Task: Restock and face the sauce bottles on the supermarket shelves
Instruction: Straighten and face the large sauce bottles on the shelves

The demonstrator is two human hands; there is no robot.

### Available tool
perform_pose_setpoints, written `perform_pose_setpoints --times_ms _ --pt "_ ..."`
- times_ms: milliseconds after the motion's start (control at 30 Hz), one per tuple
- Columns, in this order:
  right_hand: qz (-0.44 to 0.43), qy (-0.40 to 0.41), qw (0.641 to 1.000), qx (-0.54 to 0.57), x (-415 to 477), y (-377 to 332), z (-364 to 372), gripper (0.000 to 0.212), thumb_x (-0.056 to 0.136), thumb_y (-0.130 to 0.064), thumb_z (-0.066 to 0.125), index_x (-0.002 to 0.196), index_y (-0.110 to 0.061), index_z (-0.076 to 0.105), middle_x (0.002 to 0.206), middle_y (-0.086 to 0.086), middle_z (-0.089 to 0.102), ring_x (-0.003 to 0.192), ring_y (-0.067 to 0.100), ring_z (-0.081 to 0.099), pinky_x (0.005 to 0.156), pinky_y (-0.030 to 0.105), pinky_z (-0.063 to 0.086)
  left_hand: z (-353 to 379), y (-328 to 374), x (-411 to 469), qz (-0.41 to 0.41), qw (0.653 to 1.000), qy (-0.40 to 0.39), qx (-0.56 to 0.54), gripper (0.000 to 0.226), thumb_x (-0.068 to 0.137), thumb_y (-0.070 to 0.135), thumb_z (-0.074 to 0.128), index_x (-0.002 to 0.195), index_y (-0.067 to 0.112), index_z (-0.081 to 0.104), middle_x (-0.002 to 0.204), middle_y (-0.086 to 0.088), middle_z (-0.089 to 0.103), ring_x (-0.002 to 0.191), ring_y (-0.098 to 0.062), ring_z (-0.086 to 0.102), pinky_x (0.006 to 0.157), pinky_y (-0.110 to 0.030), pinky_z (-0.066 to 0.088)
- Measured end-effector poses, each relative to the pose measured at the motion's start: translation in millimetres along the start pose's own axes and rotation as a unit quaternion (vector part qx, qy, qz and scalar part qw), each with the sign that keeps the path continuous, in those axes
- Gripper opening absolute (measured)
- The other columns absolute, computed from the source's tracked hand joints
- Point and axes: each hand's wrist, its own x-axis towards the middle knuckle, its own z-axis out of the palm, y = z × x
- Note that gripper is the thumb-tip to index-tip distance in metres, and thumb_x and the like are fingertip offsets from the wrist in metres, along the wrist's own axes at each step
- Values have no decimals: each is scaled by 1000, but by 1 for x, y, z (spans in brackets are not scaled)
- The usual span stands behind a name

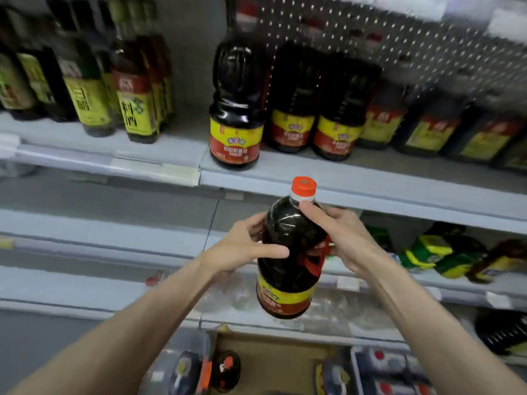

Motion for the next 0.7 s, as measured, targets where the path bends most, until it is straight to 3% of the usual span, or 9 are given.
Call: perform_pose_setpoints --times_ms 67,200,333,400,467,567,700 --pt "-33 -17 999 -10 1 -36 -13 66 49 -62 72 94 -13 72 88 1 76 80 13 72 72 31 57 4 36 7 26 999 32 4 72 54 9 89 119 20 60 116 2 69 109 -8 64 88 -21 51" --pt "-111 -6 994 -10 11 -93 -34 43 70 -52 72 94 -17 74 89 -5 76 84 7 71 76 25 53 12 98 23 62 995 70 17 64 62 6 87 120 17 62 109 2 72 107 -13 66 93 -31 51" --pt "-182 17 983 11 26 -130 -49 12 82 -38 70 85 -27 74 85 -9 75 83 5 71 74 23 55 16 143 43 113 987 108 34 58 63 8 86 116 19 65 106 6 73 101 -7 67 87 -25 53" --pt "-216 27 976 31 35 -141 -54 5 85 -30 69 87 -27 72 82 -13 75 80 1 70 68 15 53 15 159 54 124 985 116 40 59 62 9 87 116 20 64 104 7 73 99 -4 67 82 -20 53" --pt "-238 40 969 45 45 -147 -57 11 84 -28 69 95 -26 72 87 -13 75 84 0 69 69 13 52 12 170 66 135 983 117 40 59 62 9 87 116 20 65 102 7 74 98 -4 68 78 -16 53" --pt "-249 64 965 51 64 -150 -56 35 77 -36 74 110 -24 70 105 -6 73 102 11 66 85 26 53 5 178 83 145 981 119 41 52 62 9 87 109 22 67 100 7 74 97 -7 69 78 -18 53" --pt "-261 89 959 66 89 -151 -53 42 72 -43 75 110 -28 68 114 -5 70 114 15 61 98 34 49 -7 180 106 158 981 106 43 49 61 7 87 101 25 67 97 7 75 95 -7 69 74 -16 53"
